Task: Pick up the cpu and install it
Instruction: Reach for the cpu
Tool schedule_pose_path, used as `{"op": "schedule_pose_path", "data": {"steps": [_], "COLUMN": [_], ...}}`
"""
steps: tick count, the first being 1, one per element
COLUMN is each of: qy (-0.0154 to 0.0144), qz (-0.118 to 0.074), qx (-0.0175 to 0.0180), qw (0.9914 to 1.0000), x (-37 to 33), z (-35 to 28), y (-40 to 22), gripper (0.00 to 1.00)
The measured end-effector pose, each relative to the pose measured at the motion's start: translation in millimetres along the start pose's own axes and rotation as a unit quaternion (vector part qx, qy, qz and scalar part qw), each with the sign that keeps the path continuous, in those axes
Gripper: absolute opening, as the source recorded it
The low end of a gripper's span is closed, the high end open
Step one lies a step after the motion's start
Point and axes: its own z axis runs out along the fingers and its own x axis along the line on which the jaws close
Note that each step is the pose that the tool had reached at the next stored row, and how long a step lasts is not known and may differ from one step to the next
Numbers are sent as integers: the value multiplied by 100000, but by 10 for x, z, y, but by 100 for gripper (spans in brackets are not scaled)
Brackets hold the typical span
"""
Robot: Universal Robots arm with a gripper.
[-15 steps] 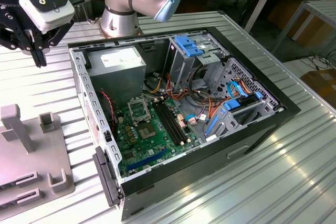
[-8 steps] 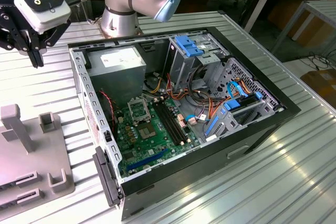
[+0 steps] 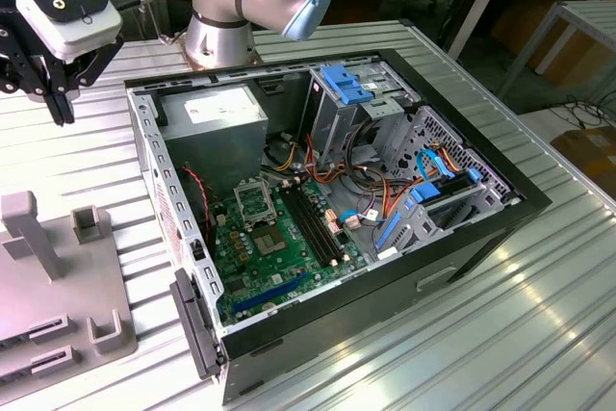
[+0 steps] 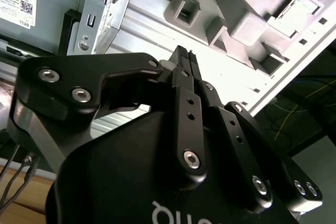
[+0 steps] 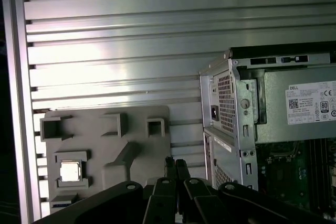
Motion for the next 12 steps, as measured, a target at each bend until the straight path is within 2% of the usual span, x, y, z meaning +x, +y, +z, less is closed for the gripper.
{"op": "schedule_pose_path", "data": {"steps": [12], "qy": [2], "qz": [4], "qx": [1], "qw": [100000], "x": [22], "z": [-1], "y": [-15], "gripper": [15]}}
